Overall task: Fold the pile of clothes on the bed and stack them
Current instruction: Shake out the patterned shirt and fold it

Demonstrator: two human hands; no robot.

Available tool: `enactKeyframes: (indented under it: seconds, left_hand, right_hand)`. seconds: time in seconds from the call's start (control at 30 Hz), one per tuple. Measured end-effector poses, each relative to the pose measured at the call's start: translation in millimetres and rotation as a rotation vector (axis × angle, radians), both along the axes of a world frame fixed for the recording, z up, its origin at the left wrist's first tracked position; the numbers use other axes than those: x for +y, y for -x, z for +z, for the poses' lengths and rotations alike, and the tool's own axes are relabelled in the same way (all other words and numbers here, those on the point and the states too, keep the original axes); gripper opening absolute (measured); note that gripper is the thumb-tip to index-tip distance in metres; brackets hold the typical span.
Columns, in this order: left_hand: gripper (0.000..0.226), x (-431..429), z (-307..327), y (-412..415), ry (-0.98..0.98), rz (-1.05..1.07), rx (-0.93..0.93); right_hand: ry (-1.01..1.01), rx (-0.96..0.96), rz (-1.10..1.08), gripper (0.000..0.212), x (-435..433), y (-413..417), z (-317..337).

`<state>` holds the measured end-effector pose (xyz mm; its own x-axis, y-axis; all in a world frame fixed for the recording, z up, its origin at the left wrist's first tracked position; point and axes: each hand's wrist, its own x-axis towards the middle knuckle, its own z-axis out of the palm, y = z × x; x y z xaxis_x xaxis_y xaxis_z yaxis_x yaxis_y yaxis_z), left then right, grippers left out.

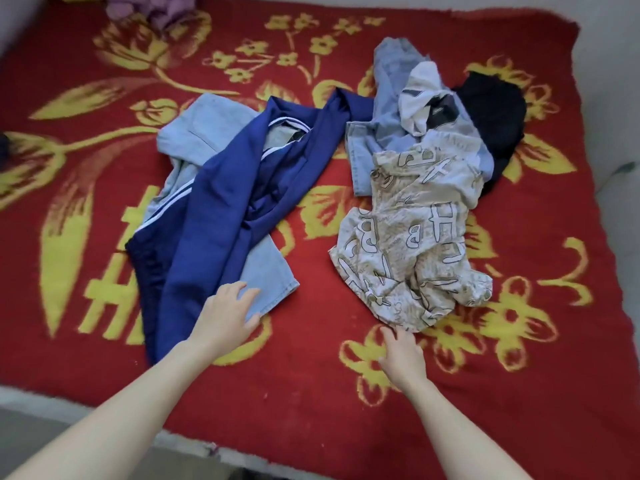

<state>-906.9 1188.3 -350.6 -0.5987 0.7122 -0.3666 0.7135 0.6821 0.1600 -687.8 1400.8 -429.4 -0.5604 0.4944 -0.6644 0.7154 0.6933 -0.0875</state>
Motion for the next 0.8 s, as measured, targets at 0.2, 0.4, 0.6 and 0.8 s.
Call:
enactKeyframes:
  seconds: [0.2,0.4,0.6,0.8]
  left_hand:
    - [0.04,-6,-27,2,0.116,0.099,-0.058]
    - [0.042,-16,-43,6,0.121,0.128,-0.123]
    - [0.048,-27,-37,2,0.084,0.227,-0.116]
    - [0.052,-24,-8,-6,0.056,0.198,-0.168]
  right_hand:
    - [-0.139,0.087,0.065,0.061,37,33,-49]
    - [-0.276,0.043,0.063,0.051,57,43,-79]
    - [-0.191,0.172,-0.067,0.031,39,38,-61]
    - [-0.161,0.478,-0.202,0.059,-11,32,0]
